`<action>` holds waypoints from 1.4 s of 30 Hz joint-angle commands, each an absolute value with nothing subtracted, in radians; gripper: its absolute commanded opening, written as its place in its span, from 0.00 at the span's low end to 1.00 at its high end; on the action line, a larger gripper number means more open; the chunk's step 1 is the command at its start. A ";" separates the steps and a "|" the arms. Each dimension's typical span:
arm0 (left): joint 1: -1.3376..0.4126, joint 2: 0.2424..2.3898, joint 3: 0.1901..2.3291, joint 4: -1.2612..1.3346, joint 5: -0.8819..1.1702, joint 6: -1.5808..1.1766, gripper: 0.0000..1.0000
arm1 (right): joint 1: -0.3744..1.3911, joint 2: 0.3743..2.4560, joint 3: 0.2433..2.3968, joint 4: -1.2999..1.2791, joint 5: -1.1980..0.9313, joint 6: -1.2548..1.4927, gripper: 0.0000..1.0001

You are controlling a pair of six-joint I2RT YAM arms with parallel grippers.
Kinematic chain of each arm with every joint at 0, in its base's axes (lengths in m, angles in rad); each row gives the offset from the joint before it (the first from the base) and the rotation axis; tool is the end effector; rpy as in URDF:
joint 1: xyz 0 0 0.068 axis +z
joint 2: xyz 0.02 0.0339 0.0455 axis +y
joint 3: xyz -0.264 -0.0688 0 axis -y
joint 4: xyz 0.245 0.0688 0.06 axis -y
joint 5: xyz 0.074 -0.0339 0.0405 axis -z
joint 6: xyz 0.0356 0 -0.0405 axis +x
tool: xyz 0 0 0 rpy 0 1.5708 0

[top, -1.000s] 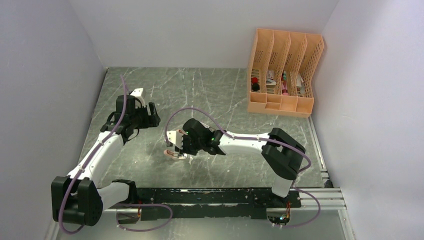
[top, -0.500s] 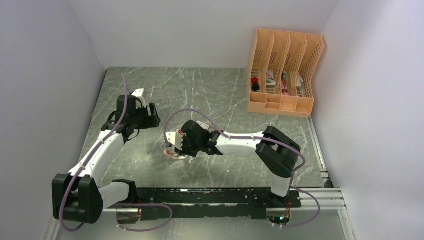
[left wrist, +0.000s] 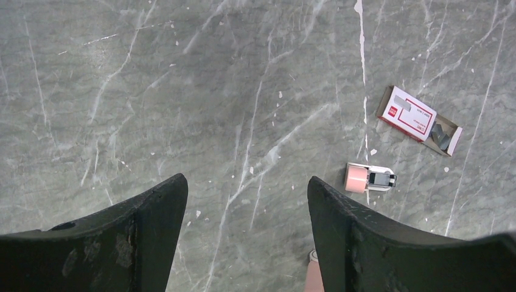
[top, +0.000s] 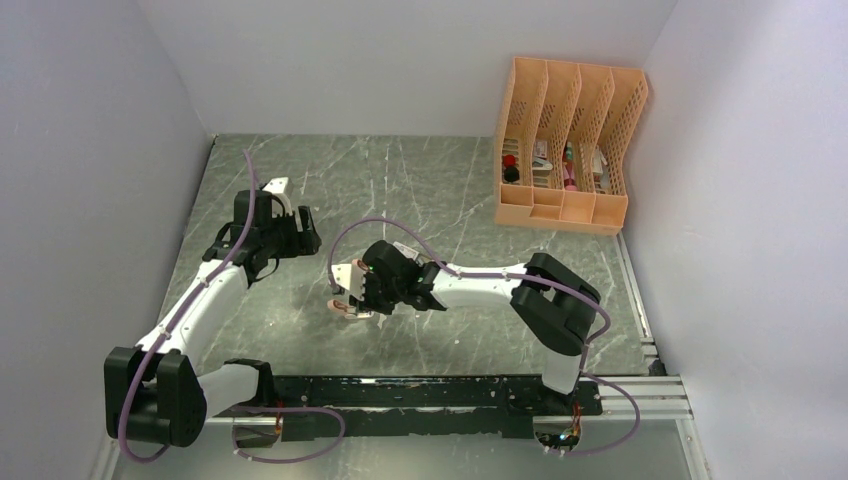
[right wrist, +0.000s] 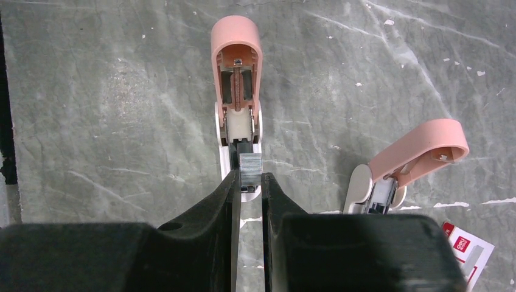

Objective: Load the staples into the stapler

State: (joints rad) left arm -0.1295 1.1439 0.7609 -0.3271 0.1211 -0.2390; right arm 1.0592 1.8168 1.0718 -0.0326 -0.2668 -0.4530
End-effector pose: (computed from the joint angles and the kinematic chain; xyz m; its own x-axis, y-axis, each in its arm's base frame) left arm 0.2407 -0.0357 0.2466 -0.6799 -0.1484 -0.7181 0.0598 0.9648 -0.2560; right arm 0.1790 0.3379 0.1715 0.0996 -0.6850 -0.7217 -0.9893 0.0096 -0.1456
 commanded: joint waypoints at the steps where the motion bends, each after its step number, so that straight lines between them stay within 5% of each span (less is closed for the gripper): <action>1: -0.119 1.150 0.801 -0.332 0.145 -0.227 0.76 | 1.056 1.838 1.100 -0.015 -0.285 -0.454 0.09; 42: -0.120 1.154 0.804 -0.337 0.146 -0.225 0.76 | 1.055 1.864 1.117 -0.033 -0.296 -0.462 0.09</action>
State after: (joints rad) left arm -0.1295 1.1488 0.7624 -0.3305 0.1211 -0.2386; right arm 1.0592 1.8503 1.0927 -0.0284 -0.2787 -0.4538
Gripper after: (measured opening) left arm 0.763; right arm 0.184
